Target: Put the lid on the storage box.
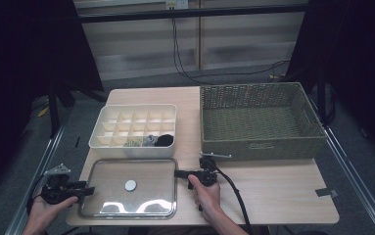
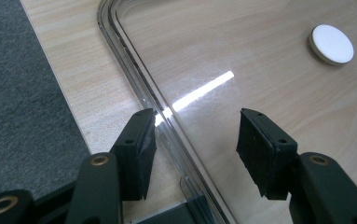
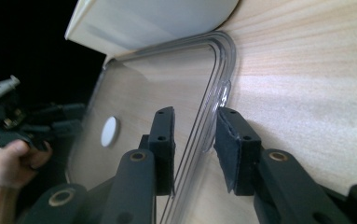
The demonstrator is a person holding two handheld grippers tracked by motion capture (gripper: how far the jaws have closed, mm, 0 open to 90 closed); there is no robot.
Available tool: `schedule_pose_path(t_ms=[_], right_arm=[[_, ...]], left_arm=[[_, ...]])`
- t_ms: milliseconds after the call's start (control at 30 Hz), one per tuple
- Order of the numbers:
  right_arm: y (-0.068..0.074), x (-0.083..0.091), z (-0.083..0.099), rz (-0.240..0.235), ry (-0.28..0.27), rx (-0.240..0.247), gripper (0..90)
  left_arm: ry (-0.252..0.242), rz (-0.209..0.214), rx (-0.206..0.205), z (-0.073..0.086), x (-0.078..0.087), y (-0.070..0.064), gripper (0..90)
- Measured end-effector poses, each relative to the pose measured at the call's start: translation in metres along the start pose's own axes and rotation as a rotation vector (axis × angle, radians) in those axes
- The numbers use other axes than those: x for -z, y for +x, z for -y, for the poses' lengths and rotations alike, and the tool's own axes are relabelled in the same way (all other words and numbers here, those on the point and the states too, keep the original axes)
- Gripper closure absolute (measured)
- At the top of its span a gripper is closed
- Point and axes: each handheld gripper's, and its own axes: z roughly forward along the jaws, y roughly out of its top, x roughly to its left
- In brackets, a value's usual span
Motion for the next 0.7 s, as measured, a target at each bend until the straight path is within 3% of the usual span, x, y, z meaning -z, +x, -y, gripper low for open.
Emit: schedule_pose_path(t_ms=[133, 533, 700], right_arm=[[-0.0025, -0.0008, 0.0007, -0.029, -0.016, -0.06, 65.9], [-0.0064, -0.0004, -0.0002, -0.051, 0.001, -0.079, 67.6], [-0.0094, -0.0006, -0.0016, -0.073, 0.019, -0.12, 69.2]], left_arm=[[0.0, 0.004, -0.001, 0.0004, 0.0005, 0.0011, 46.5], [0.001, 0.001, 0.0, 0.0001, 0.0003, 0.0005, 46.2], [-0.003, 0.001, 0.004, 0.0001, -0.0001, 0.0004, 45.7]])
